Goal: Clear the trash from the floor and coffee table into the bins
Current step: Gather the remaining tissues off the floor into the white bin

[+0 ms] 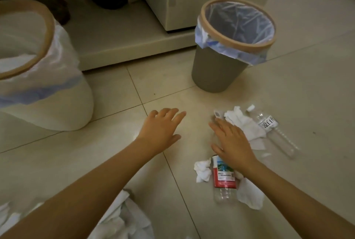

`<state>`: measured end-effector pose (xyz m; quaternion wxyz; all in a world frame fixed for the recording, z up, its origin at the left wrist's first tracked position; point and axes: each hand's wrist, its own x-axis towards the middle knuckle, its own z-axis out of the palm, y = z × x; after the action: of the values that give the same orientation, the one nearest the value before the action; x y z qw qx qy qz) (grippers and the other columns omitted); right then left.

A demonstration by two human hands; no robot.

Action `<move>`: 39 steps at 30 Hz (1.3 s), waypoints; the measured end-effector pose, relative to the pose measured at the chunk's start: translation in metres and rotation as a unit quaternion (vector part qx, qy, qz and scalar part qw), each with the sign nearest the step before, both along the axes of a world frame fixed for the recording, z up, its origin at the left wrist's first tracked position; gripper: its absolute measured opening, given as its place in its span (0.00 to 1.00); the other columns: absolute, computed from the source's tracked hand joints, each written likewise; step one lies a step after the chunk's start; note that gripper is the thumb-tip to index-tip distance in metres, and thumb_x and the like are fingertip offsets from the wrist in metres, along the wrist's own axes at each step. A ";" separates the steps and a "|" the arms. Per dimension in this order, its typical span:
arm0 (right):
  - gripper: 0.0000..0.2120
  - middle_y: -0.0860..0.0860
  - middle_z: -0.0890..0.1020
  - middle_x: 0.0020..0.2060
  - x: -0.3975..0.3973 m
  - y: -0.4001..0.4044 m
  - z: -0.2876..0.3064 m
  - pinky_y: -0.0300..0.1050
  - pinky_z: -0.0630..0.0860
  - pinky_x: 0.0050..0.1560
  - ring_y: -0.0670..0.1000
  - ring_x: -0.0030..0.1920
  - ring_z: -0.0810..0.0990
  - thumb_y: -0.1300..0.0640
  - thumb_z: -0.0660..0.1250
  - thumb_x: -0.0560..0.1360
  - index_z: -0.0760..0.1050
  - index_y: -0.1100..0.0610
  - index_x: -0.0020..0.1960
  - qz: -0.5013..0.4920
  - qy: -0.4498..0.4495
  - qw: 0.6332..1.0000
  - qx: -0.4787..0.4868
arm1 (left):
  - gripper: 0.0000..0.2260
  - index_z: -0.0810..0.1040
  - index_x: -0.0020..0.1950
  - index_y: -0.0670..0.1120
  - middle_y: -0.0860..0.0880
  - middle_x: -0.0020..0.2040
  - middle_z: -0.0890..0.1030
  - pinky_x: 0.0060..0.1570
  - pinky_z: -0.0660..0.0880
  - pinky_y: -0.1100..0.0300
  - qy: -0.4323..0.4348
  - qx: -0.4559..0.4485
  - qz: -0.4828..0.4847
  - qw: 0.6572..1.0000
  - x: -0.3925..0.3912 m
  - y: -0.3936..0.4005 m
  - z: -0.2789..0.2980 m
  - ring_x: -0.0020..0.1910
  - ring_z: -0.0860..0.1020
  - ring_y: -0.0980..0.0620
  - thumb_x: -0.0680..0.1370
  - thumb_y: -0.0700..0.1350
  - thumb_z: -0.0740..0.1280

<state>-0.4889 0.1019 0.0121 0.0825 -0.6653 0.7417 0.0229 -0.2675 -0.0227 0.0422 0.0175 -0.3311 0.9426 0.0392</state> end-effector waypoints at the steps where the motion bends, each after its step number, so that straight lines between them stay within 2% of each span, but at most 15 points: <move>1: 0.30 0.52 0.58 0.75 -0.007 0.004 -0.002 0.52 0.57 0.72 0.52 0.74 0.57 0.44 0.58 0.78 0.52 0.48 0.76 -0.012 0.002 1.000 0.000 | 0.31 0.49 0.77 0.52 0.49 0.76 0.58 0.67 0.62 0.50 0.003 0.005 -0.005 1.000 -0.009 0.002 -0.003 0.73 0.59 0.47 0.78 0.60 0.59; 6: 0.27 0.52 0.60 0.75 -0.036 0.019 -0.007 0.54 0.61 0.70 0.54 0.73 0.60 0.44 0.60 0.77 0.60 0.51 0.74 -0.084 -0.011 0.996 -0.012 | 0.31 0.51 0.76 0.53 0.49 0.76 0.59 0.66 0.62 0.51 0.018 0.037 -0.017 0.999 -0.050 0.014 -0.022 0.72 0.61 0.47 0.78 0.59 0.61; 15: 0.27 0.56 0.65 0.72 -0.071 0.030 -0.023 0.56 0.71 0.61 0.59 0.67 0.69 0.48 0.65 0.75 0.64 0.53 0.72 -0.167 -0.035 0.985 -0.021 | 0.32 0.52 0.77 0.53 0.49 0.75 0.60 0.65 0.64 0.52 0.024 0.092 -0.036 0.995 -0.083 0.041 -0.050 0.71 0.64 0.48 0.77 0.59 0.62; 19: 0.29 0.56 0.63 0.73 -0.089 0.023 -0.031 0.56 0.67 0.65 0.59 0.70 0.65 0.46 0.63 0.75 0.61 0.53 0.73 -0.178 -0.013 0.984 -0.004 | 0.32 0.53 0.76 0.53 0.50 0.76 0.61 0.64 0.64 0.53 0.024 0.089 -0.031 0.995 -0.080 0.042 -0.057 0.71 0.64 0.48 0.77 0.60 0.62; 24: 0.41 0.57 0.55 0.76 -0.104 0.011 -0.041 0.60 0.64 0.67 0.59 0.73 0.59 0.43 0.67 0.70 0.51 0.49 0.76 -0.184 -0.019 0.980 0.073 | 0.32 0.52 0.76 0.53 0.50 0.76 0.60 0.65 0.64 0.53 0.016 0.087 -0.024 0.996 -0.077 0.042 -0.063 0.71 0.64 0.48 0.77 0.60 0.61; 27: 0.42 0.56 0.59 0.73 -0.107 0.004 -0.045 0.59 0.68 0.63 0.59 0.70 0.64 0.43 0.69 0.69 0.50 0.47 0.75 -0.202 -0.044 0.974 0.094 | 0.32 0.52 0.76 0.53 0.50 0.76 0.60 0.65 0.64 0.53 0.012 0.089 -0.022 0.996 -0.078 0.041 -0.066 0.71 0.64 0.48 0.77 0.60 0.62; 31: 0.37 0.55 0.70 0.64 -0.108 -0.002 -0.048 0.53 0.74 0.53 0.58 0.61 0.73 0.46 0.70 0.70 0.56 0.49 0.73 -0.204 -0.059 0.974 0.083 | 0.32 0.53 0.76 0.53 0.50 0.76 0.60 0.66 0.64 0.54 0.009 0.090 -0.018 0.996 -0.078 0.043 -0.069 0.71 0.64 0.49 0.77 0.60 0.62; 35: 0.21 0.54 0.76 0.53 -0.106 -0.004 -0.048 0.48 0.75 0.45 0.56 0.50 0.77 0.49 0.69 0.72 0.68 0.53 0.61 -0.189 -0.054 0.977 0.078 | 0.31 0.53 0.76 0.53 0.50 0.76 0.60 0.66 0.63 0.54 0.004 0.090 -0.015 0.996 -0.078 0.041 -0.072 0.72 0.63 0.48 0.77 0.59 0.62; 39: 0.11 0.52 0.81 0.48 -0.103 0.000 -0.045 0.44 0.72 0.41 0.54 0.46 0.80 0.51 0.66 0.75 0.76 0.53 0.55 -0.154 -0.009 0.987 0.047 | 0.31 0.54 0.76 0.53 0.50 0.76 0.60 0.66 0.63 0.53 0.008 0.083 -0.011 0.996 -0.078 0.036 -0.072 0.72 0.63 0.48 0.77 0.59 0.61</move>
<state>-0.5919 0.1016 -0.0328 0.1230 -0.5388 0.8325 0.0390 -0.3453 0.0134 -0.0295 0.0380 -0.3174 0.9399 0.1201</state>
